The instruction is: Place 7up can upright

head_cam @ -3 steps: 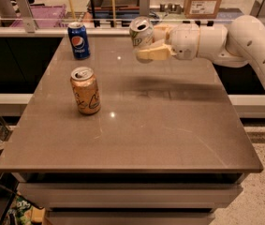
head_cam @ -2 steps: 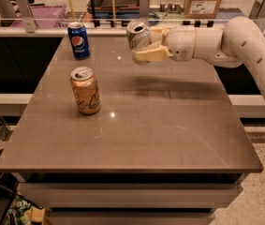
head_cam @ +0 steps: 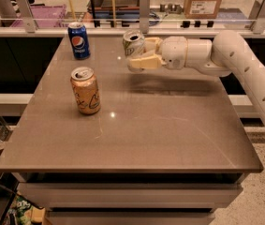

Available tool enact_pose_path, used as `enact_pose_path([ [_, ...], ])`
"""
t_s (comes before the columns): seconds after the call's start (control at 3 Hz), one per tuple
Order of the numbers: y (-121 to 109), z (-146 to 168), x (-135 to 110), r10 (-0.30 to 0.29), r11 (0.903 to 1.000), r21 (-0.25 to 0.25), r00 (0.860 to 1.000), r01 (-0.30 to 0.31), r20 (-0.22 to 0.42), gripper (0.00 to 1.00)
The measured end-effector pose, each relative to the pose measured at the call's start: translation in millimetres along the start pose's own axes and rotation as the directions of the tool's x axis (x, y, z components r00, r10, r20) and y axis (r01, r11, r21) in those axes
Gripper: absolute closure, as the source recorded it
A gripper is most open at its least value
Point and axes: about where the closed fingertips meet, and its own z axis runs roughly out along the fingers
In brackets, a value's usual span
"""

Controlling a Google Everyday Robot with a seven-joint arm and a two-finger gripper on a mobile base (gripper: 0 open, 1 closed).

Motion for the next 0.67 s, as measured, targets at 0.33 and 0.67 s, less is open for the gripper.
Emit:
enact_pose_path([
  [0.33, 1.0, 3.0, 18.1, 0.035, 0.9993, 0.01, 0.999, -0.035, 0.009, 1.0],
  [0.67, 1.0, 3.6, 34.1, 0.066, 0.9974, 0.029, 0.998, -0.066, 0.003, 1.0],
])
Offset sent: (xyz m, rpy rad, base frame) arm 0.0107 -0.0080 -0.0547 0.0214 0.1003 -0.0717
